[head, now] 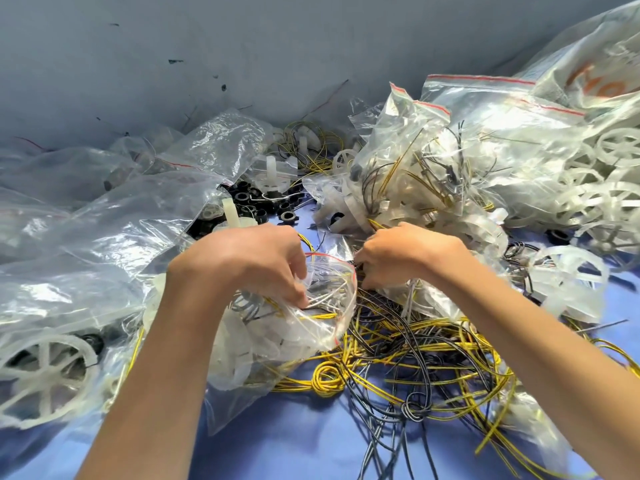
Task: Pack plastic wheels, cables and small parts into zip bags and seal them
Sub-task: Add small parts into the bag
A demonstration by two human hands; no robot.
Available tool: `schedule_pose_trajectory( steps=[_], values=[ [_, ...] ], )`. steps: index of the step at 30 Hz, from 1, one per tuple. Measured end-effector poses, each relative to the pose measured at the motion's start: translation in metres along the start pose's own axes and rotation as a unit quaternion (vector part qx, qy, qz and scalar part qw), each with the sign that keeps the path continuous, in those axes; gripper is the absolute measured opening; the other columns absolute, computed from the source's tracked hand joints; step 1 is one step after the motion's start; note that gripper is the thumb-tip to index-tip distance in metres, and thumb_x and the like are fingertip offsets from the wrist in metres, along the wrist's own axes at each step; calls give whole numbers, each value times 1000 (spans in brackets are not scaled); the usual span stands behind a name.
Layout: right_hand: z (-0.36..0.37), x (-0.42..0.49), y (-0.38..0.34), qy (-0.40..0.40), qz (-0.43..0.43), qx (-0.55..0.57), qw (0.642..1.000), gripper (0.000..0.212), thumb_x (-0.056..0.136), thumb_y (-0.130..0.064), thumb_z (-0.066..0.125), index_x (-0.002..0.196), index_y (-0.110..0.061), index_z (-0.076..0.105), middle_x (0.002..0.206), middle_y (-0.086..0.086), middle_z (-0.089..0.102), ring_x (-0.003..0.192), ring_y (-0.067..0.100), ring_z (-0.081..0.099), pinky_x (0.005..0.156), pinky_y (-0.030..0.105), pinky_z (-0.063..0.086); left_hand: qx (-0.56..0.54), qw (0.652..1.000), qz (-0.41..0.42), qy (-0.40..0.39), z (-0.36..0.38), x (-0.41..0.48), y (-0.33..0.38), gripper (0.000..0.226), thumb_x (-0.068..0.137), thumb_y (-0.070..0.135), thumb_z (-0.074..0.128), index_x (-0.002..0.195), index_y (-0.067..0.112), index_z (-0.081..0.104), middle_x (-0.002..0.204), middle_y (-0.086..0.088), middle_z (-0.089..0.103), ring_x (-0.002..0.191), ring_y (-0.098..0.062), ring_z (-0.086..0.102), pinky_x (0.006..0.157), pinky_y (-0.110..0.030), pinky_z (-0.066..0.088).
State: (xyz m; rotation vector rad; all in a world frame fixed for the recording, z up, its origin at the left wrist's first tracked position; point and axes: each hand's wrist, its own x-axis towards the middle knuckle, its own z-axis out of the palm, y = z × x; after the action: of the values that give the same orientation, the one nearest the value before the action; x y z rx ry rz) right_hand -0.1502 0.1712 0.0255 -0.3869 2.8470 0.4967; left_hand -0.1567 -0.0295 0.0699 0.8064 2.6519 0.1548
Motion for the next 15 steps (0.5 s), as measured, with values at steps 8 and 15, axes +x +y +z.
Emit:
schedule_pose_trajectory(
  steps=[8, 15],
  values=[
    [-31, -28, -4, -18, -26, 61, 998, 40, 97, -36, 44, 132, -18, 51, 128, 6, 57, 116, 25, 54, 96, 41, 47, 3, 998, 49, -29, -11, -23, 4, 44, 70, 30, 78, 111, 34, 65, 81, 15, 62, 52, 6, 51, 50, -13, 40],
    [-74, -84, -20, 181, -160, 281, 929, 17, 92, -23, 55, 94, -25, 72, 85, -4, 72, 74, 9, 63, 71, 30, 49, 27, 998, 64, -2, -24, -26, 21, 15, 79, 32, 60, 93, 30, 64, 58, 26, 59, 50, 6, 51, 51, -16, 39]
  ],
)
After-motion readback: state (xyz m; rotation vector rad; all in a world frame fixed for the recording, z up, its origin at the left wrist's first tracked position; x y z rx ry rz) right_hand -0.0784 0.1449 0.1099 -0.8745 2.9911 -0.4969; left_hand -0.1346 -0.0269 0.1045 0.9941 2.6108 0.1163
